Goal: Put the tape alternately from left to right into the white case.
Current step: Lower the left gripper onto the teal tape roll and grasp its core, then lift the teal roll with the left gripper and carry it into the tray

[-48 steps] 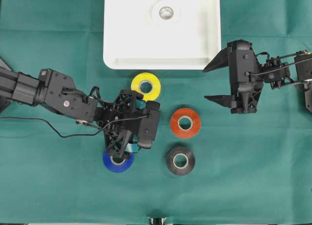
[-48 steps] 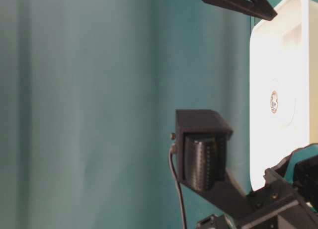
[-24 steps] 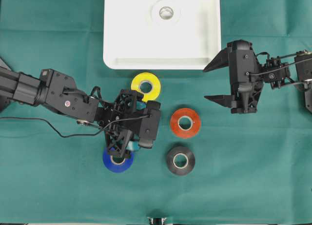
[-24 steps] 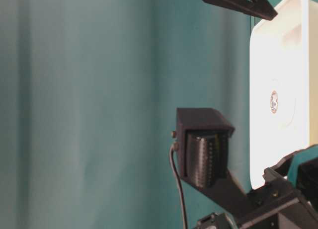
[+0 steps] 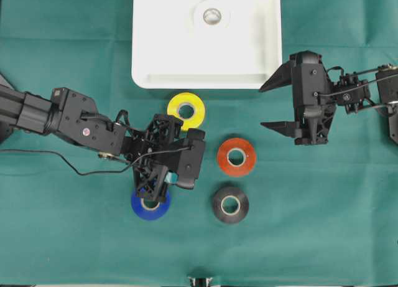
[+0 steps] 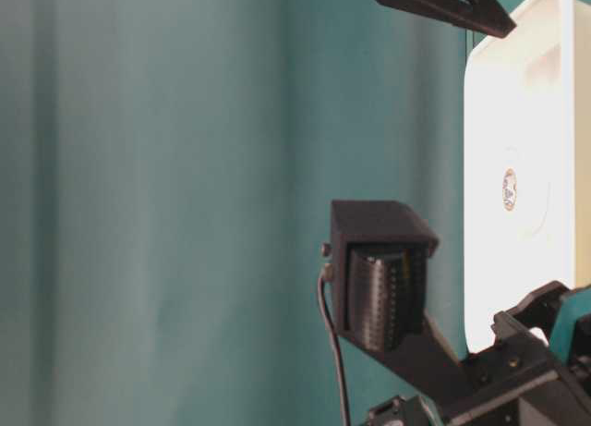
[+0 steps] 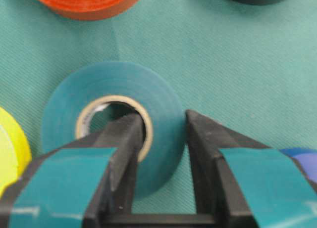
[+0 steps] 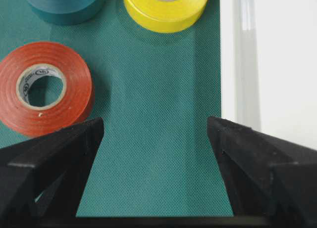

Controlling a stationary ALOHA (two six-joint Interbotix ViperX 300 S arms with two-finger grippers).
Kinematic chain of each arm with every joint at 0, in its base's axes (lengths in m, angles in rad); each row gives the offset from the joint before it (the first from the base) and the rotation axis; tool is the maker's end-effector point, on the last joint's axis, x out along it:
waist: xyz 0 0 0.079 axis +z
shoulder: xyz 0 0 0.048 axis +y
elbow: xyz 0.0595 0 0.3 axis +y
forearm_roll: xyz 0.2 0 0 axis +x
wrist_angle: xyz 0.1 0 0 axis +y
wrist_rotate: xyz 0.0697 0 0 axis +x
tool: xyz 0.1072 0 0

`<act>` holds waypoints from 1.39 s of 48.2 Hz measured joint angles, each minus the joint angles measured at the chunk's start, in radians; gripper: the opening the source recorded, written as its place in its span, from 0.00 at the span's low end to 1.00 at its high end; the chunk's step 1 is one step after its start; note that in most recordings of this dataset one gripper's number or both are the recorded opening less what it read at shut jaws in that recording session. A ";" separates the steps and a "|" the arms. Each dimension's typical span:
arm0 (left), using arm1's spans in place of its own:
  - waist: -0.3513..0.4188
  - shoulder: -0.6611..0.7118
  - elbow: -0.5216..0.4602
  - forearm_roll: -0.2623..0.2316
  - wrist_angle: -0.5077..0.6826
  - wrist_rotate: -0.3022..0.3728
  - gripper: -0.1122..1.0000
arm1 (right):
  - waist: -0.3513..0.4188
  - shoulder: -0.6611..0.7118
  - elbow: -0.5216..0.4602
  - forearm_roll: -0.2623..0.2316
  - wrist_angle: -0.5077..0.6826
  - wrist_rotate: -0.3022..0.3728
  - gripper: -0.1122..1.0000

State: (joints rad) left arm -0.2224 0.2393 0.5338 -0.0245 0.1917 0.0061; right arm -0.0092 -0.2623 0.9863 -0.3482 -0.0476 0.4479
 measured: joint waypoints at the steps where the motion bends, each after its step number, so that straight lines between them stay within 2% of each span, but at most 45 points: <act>1: -0.002 0.000 -0.002 0.000 0.000 0.000 0.32 | 0.000 0.000 0.002 0.000 0.000 -0.002 0.85; 10: -0.017 -0.012 0.000 -0.002 0.003 -0.008 0.32 | 0.000 0.000 0.000 0.000 0.000 0.002 0.85; 20: -0.064 -0.103 -0.006 -0.002 0.005 -0.003 0.32 | -0.002 0.002 0.000 0.000 0.002 0.002 0.85; 33: -0.063 -0.184 0.000 0.000 0.071 0.000 0.32 | -0.002 0.000 0.002 0.000 0.000 0.002 0.85; 52: 0.095 -0.222 0.058 0.000 0.138 0.012 0.32 | -0.002 0.002 0.000 0.002 0.000 0.002 0.85; 67: 0.196 -0.255 0.078 0.000 0.138 0.077 0.32 | -0.002 0.000 0.000 0.002 0.002 0.002 0.85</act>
State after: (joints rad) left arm -0.0261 -0.0153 0.6121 -0.0245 0.3298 0.0828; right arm -0.0107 -0.2623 0.9863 -0.3467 -0.0460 0.4495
